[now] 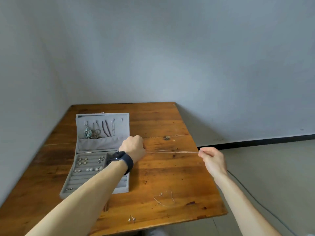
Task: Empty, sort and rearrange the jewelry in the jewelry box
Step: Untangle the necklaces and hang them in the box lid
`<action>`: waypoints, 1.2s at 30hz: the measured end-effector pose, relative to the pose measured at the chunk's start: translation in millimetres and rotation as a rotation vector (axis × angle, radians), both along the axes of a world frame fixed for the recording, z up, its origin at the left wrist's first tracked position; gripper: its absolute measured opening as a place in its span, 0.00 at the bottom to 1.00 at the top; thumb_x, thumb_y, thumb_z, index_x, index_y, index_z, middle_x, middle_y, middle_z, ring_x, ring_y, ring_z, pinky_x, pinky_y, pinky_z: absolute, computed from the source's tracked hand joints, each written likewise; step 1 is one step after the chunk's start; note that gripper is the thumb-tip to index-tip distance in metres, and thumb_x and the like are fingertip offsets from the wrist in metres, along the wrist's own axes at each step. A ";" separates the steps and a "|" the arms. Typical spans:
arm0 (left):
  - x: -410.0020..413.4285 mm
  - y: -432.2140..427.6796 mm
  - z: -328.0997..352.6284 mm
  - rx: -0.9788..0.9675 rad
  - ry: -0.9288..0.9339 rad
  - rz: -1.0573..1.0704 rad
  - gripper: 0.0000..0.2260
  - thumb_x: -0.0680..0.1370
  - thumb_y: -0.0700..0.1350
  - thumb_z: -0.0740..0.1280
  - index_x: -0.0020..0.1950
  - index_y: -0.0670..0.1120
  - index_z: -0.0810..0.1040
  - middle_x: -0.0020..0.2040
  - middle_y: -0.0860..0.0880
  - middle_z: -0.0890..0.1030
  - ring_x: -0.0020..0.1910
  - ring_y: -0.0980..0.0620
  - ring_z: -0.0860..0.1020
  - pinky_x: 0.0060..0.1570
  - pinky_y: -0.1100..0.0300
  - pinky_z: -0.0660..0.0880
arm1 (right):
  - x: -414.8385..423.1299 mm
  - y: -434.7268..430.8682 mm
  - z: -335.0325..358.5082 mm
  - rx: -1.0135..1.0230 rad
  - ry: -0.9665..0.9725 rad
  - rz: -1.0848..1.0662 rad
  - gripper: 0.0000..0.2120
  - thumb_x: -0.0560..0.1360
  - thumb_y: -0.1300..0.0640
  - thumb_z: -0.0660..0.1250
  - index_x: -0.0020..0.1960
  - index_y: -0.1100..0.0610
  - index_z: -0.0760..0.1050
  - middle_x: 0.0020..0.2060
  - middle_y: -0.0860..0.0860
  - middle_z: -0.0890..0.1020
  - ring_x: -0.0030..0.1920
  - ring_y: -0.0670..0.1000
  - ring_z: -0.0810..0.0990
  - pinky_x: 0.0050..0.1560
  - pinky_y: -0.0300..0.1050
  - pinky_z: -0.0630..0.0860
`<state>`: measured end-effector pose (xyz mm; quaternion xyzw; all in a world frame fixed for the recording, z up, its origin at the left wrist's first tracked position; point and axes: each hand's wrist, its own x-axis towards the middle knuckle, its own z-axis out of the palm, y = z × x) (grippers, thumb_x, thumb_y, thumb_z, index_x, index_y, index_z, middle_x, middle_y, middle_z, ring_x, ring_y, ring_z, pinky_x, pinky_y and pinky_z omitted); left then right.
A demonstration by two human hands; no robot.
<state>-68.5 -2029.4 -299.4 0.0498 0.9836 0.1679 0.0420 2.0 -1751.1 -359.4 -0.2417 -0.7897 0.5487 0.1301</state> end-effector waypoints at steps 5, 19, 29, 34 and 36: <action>-47.6 31.7 -17.3 -0.042 0.051 0.047 0.09 0.79 0.40 0.63 0.51 0.45 0.83 0.47 0.45 0.83 0.44 0.45 0.81 0.43 0.53 0.81 | -63.4 21.7 -15.0 0.138 -0.088 -0.041 0.03 0.77 0.53 0.70 0.49 0.47 0.83 0.47 0.42 0.84 0.53 0.49 0.81 0.48 0.41 0.72; -105.9 35.5 -66.0 0.143 -0.031 0.237 0.04 0.76 0.43 0.66 0.47 0.47 0.81 0.42 0.48 0.80 0.37 0.49 0.76 0.31 0.61 0.70 | -138.0 22.6 -53.6 0.279 -0.070 -0.031 0.06 0.78 0.51 0.69 0.53 0.48 0.83 0.51 0.44 0.83 0.54 0.47 0.78 0.53 0.39 0.70; -109.0 37.3 -66.3 -0.052 0.083 0.141 0.07 0.78 0.40 0.64 0.48 0.45 0.81 0.45 0.46 0.81 0.40 0.45 0.79 0.35 0.56 0.76 | -134.4 13.9 -61.1 0.525 -0.025 0.010 0.12 0.81 0.51 0.65 0.61 0.53 0.82 0.56 0.53 0.80 0.61 0.56 0.74 0.56 0.42 0.65; -101.7 41.9 -62.8 -0.228 0.130 0.053 0.05 0.79 0.38 0.62 0.45 0.44 0.76 0.41 0.47 0.73 0.37 0.46 0.74 0.34 0.54 0.72 | -131.0 10.1 -59.8 0.641 -0.027 0.053 0.15 0.83 0.52 0.62 0.64 0.57 0.80 0.57 0.55 0.79 0.60 0.57 0.77 0.58 0.49 0.73; -99.5 43.3 -60.5 -0.292 0.127 0.006 0.06 0.79 0.37 0.61 0.44 0.45 0.73 0.40 0.48 0.71 0.37 0.46 0.73 0.34 0.55 0.71 | -130.5 8.9 -59.4 0.663 -0.042 0.060 0.16 0.83 0.52 0.61 0.66 0.58 0.78 0.58 0.56 0.78 0.60 0.58 0.77 0.59 0.51 0.74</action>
